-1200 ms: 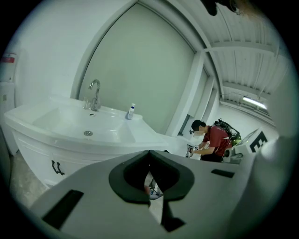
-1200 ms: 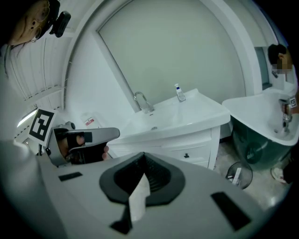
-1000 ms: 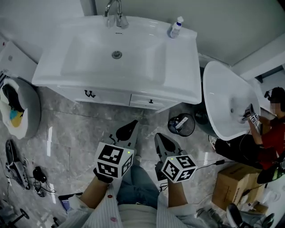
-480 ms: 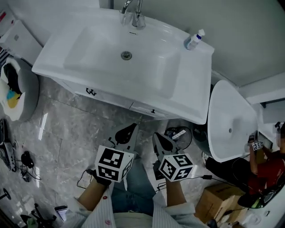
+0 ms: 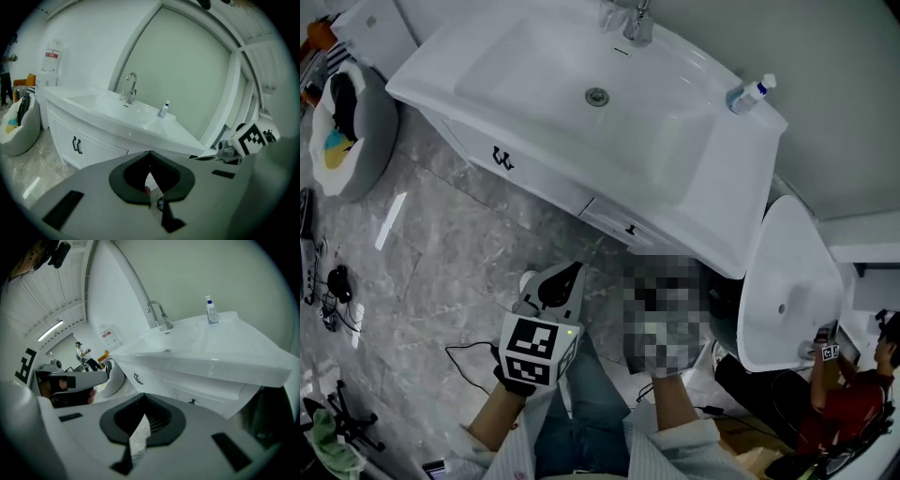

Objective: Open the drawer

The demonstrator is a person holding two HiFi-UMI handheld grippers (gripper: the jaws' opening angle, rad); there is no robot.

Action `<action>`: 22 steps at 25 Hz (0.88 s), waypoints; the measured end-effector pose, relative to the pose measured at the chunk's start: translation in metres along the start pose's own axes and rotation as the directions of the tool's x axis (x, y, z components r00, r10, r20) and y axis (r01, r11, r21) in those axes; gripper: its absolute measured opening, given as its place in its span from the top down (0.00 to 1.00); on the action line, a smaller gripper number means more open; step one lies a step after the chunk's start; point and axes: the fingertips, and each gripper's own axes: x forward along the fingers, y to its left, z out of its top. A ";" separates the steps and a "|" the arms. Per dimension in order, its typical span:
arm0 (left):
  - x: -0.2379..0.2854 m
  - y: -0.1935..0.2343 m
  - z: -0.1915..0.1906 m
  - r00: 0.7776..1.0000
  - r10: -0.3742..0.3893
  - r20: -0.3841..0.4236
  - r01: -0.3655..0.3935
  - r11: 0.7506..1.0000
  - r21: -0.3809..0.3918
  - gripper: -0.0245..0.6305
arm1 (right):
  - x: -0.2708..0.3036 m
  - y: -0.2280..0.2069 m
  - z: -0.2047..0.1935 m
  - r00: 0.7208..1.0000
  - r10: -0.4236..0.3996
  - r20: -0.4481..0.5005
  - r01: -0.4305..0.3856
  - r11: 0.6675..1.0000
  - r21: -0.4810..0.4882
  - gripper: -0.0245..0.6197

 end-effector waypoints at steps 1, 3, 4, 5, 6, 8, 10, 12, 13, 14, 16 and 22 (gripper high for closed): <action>0.001 0.000 -0.005 1.000 0.010 0.003 -0.010 1.000 -0.005 0.94 | 0.002 -0.002 -0.002 1.000 0.003 0.000 -0.003 1.000 -0.008 0.95; 0.003 0.001 -0.016 1.000 0.023 0.008 -0.023 1.000 -0.014 0.94 | 0.006 -0.006 -0.006 1.000 0.007 0.003 -0.007 1.000 -0.026 0.95; 0.004 0.002 -0.021 1.000 0.028 0.010 -0.028 0.999 -0.018 0.94 | 0.009 -0.007 -0.008 1.000 0.008 0.004 -0.008 0.999 -0.036 0.95; 0.006 0.004 -0.027 0.999 0.033 0.010 -0.033 0.999 -0.021 0.94 | 0.011 -0.009 -0.010 1.000 0.010 0.005 -0.010 0.999 -0.045 0.95; 0.007 0.006 -0.032 0.999 0.038 0.011 -0.037 0.999 -0.023 0.94 | 0.014 -0.010 -0.012 1.000 0.012 0.004 -0.011 0.999 -0.053 0.95; 0.011 0.011 -0.041 0.999 0.046 0.013 -0.045 0.999 -0.028 0.94 | 0.020 -0.013 -0.017 1.000 0.008 0.005 -0.008 0.998 -0.064 0.95; 0.014 0.016 -0.049 0.998 0.054 0.021 -0.053 0.998 -0.036 0.94 | 0.027 -0.017 -0.023 1.000 0.002 0.005 -0.002 0.997 -0.081 0.95; 0.016 0.020 -0.057 0.998 0.064 0.028 -0.062 0.997 -0.042 0.94 | 0.035 -0.024 -0.030 1.000 -0.004 0.007 0.005 0.995 -0.100 0.95; 0.017 0.021 -0.061 0.997 0.067 0.031 -0.066 0.997 -0.042 0.94 | 0.038 -0.029 -0.033 1.000 -0.009 0.010 0.010 0.994 -0.107 0.95; 0.018 0.022 -0.065 0.997 0.071 0.033 -0.069 0.997 -0.039 0.94 | 0.042 -0.033 -0.036 1.000 -0.015 0.013 0.016 0.994 -0.112 0.95; 0.021 0.025 -0.074 0.996 0.080 0.033 -0.079 0.996 -0.033 0.94 | 0.048 -0.043 -0.042 0.999 -0.030 0.023 0.033 0.992 -0.123 0.95; 0.028 0.030 -0.101 0.995 0.098 0.017 -0.097 0.994 -0.050 0.94 | 0.061 -0.066 -0.055 0.994 -0.095 0.056 0.104 0.980 -0.168 0.95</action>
